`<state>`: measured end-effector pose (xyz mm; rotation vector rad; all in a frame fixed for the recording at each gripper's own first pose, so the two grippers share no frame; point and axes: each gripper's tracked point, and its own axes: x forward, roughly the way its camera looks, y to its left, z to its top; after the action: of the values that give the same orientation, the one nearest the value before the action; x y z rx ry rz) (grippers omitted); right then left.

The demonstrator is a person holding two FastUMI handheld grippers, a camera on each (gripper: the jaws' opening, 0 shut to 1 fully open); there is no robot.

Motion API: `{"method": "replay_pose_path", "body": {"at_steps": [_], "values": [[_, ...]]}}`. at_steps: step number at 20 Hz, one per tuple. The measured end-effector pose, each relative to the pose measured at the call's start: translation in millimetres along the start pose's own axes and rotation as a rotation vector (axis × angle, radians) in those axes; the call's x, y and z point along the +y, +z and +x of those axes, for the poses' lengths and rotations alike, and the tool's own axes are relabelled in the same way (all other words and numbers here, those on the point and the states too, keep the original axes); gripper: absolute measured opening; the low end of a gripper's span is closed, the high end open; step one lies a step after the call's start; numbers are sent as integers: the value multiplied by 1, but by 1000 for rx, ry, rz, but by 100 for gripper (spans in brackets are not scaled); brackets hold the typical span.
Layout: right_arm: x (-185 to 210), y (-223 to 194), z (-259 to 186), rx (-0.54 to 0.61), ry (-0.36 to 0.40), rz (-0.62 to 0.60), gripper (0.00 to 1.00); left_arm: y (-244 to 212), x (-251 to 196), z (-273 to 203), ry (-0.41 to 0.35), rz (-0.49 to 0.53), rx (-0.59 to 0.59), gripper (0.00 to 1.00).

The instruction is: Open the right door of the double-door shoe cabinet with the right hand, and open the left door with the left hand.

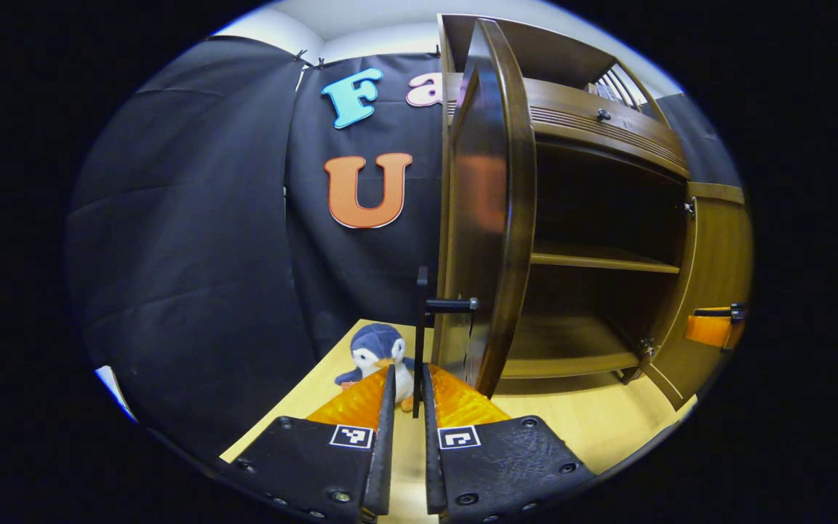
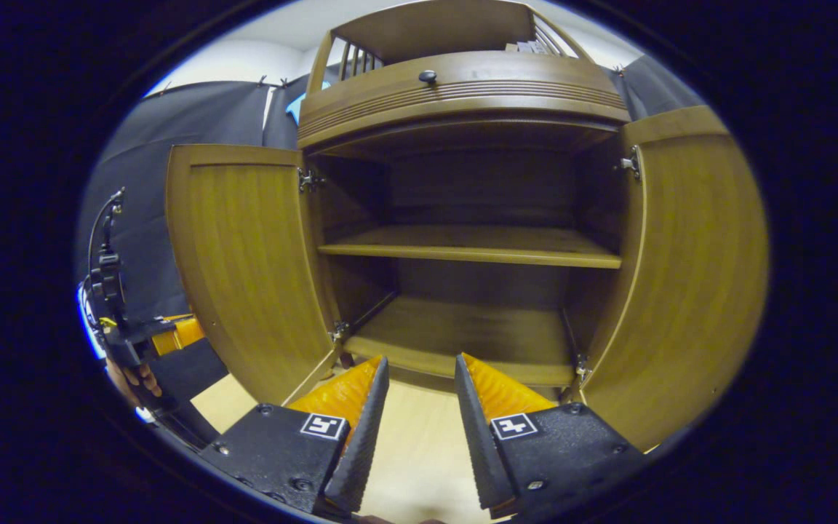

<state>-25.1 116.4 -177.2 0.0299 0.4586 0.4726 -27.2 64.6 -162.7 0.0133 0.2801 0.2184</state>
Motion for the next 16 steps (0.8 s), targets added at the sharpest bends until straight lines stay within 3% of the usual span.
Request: {"method": "replay_pose_path", "body": {"at_steps": [6,11,15,16], "values": [[0,9,4,-36,-4,-6,62,-2,22,-3,126,-10,18,18],[-10,15,4,-49,-48,-15,62,2,25,-5,146,-5,3,18],[-24,19,1,-55,-94,-14,63,7,37,-4,246,18,-55,19],[-27,20,1,-58,-105,-12,63,10,39,-5,267,30,-73,34]]}}
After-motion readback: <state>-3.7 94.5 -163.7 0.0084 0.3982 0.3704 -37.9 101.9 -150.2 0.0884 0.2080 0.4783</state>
